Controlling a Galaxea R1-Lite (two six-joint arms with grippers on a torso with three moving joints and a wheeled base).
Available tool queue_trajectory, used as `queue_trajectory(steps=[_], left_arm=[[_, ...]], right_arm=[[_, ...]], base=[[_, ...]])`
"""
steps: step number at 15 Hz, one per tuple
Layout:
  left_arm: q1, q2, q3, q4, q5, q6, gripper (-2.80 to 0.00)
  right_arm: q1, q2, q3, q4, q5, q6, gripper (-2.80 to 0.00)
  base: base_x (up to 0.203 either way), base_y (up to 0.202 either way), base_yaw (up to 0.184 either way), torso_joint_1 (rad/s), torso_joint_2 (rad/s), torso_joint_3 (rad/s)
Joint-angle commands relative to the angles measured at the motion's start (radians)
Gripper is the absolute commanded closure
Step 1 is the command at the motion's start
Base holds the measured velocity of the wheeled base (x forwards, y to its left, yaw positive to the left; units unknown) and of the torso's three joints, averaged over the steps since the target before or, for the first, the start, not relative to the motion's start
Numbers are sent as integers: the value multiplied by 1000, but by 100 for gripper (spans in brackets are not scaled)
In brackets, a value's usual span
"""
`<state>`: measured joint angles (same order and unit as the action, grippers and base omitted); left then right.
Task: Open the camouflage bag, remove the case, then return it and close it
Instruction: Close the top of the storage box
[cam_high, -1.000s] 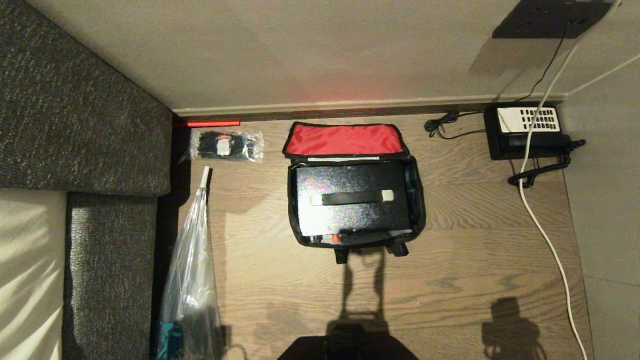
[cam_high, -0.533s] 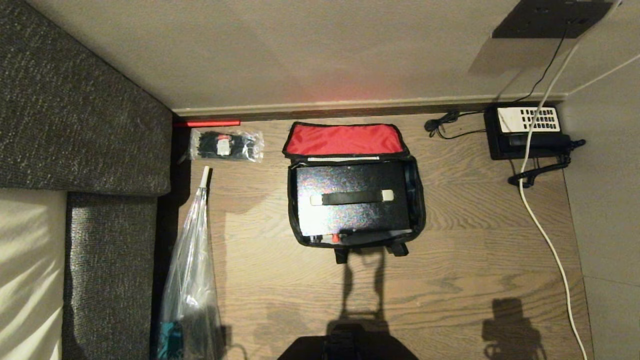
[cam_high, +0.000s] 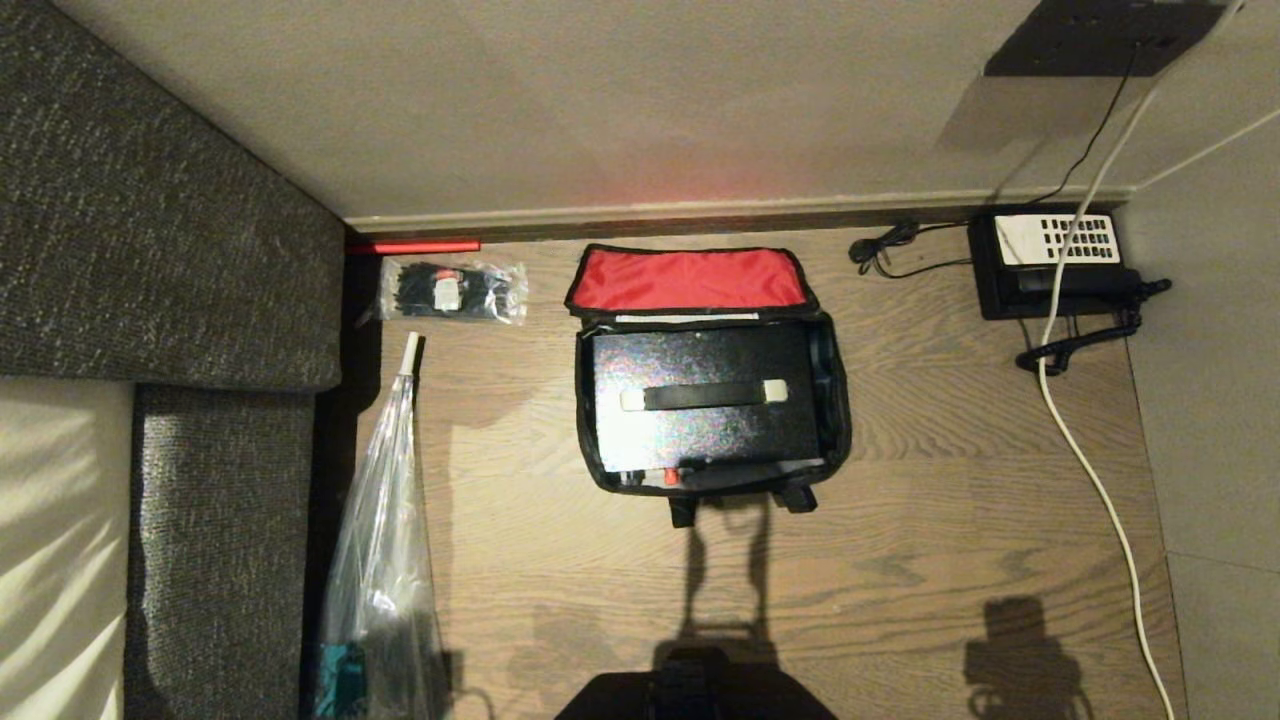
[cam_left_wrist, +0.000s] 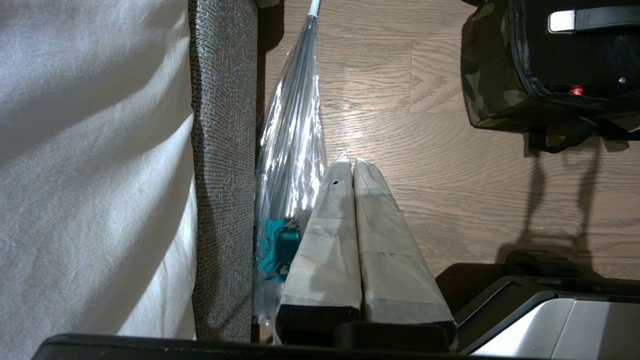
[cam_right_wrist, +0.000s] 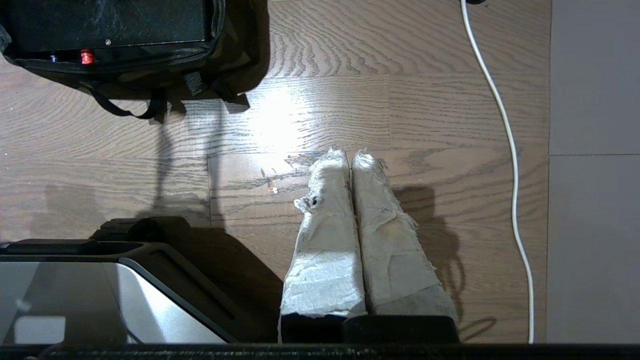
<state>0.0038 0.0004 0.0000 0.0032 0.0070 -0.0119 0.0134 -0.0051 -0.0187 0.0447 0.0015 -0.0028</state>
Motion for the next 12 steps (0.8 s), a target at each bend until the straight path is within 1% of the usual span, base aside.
queue_trajectory(steps=[1, 9, 10, 12], left_arm=[[1, 0, 3, 0, 1, 0, 0], [1, 0, 3, 0, 1, -2, 0], [1, 0, 3, 0, 1, -2, 0], [1, 0, 3, 0, 1, -3, 0]], right_arm=[[0, 4, 0, 0, 0, 0, 0], [0, 3, 0, 1, 0, 0, 0], [0, 4, 0, 0, 0, 0, 0], [0, 4, 0, 1, 0, -2, 0]], base=[[0, 0, 0, 0, 0, 0], [0, 0, 0, 0, 0, 0], [56, 0, -5, 2, 7, 1], [169, 0, 1, 0, 1, 1]])
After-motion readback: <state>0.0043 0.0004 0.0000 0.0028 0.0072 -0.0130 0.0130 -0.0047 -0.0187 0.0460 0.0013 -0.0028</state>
